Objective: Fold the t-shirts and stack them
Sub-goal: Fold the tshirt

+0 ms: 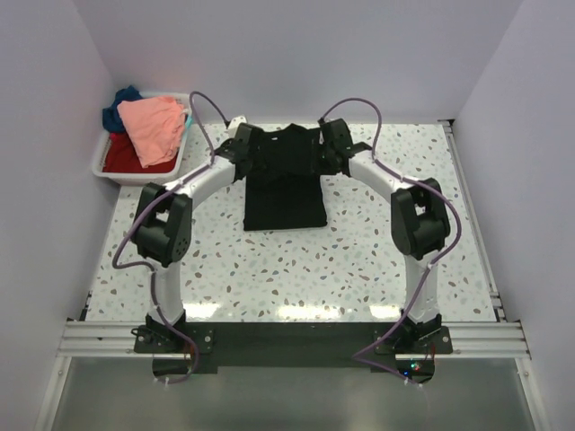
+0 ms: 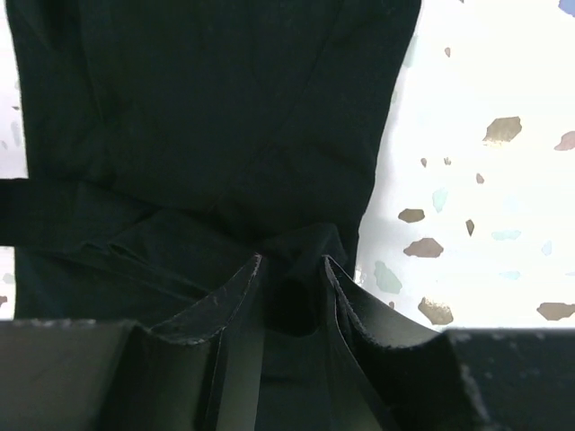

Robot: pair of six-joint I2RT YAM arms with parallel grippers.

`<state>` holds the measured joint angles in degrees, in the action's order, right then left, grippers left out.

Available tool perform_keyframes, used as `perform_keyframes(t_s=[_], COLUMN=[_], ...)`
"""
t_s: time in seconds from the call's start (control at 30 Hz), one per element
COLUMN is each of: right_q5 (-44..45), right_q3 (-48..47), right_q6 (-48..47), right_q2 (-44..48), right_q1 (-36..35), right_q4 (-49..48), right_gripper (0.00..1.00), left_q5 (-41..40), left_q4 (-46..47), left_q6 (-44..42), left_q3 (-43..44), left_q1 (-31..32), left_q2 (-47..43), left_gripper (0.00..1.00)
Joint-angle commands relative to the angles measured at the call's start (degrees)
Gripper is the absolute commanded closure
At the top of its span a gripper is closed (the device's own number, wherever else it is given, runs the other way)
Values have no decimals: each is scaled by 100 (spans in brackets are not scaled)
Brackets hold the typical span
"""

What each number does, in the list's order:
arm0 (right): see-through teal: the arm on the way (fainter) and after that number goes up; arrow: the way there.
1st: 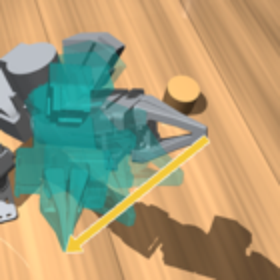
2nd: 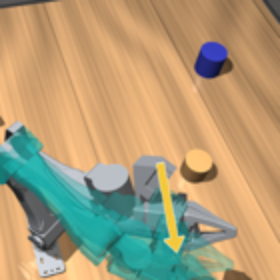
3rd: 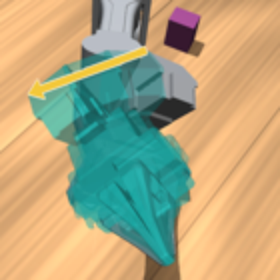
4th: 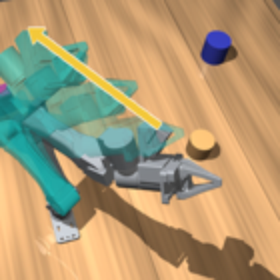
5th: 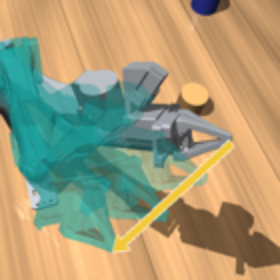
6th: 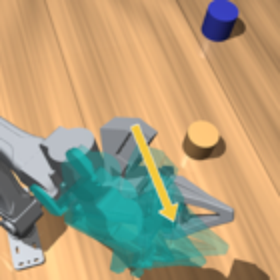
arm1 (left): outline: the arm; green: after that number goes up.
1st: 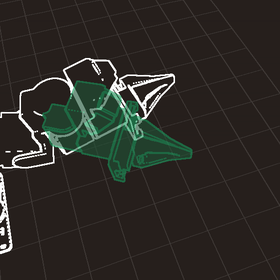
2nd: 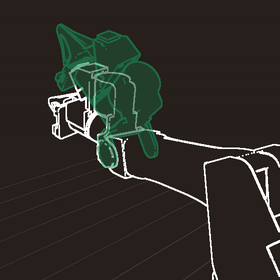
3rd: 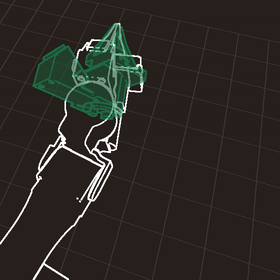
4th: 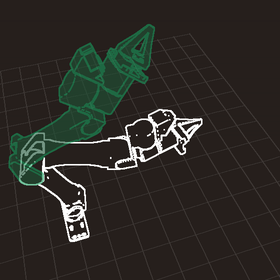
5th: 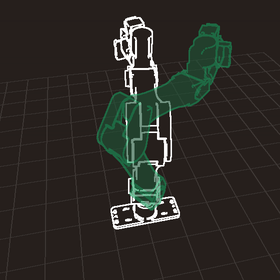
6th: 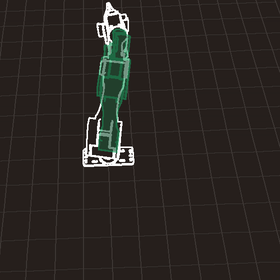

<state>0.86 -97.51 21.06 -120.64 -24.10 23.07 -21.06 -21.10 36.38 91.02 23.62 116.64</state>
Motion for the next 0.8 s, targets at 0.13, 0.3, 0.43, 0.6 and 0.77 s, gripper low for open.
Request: perform_keyframes(t_s=[0.13, 0.3, 0.43, 0.6, 0.77], right_q5=[344, 248, 11, 72, 10], right_q3=[1241, 1131, 646, 1181, 1244], right_q6=[232, 30, -76, -67, -93], right_q2=[1411, 1570, 1289, 1447, 1350], right_q1=[19, 19, 2, -7, -51], right_q4=[-1813, -1983, -1069, -831, -479], right_gripper=[69, 69, 69, 69, 70], left_q5=[-39, 716, 797, 629, 761], left_q4=[827, 801, 407, 89, -8], left_q6=[-96, -438, -667, -677, -527], left_q3=[-884, -1069, -1087, -1218, -1201], left_q1=[-33, 11, 292, 539, 565], left_q2=[-1415, -1574, -1557, -1408, -1126], left_gripper=[49, 49, 50, 59, 83])
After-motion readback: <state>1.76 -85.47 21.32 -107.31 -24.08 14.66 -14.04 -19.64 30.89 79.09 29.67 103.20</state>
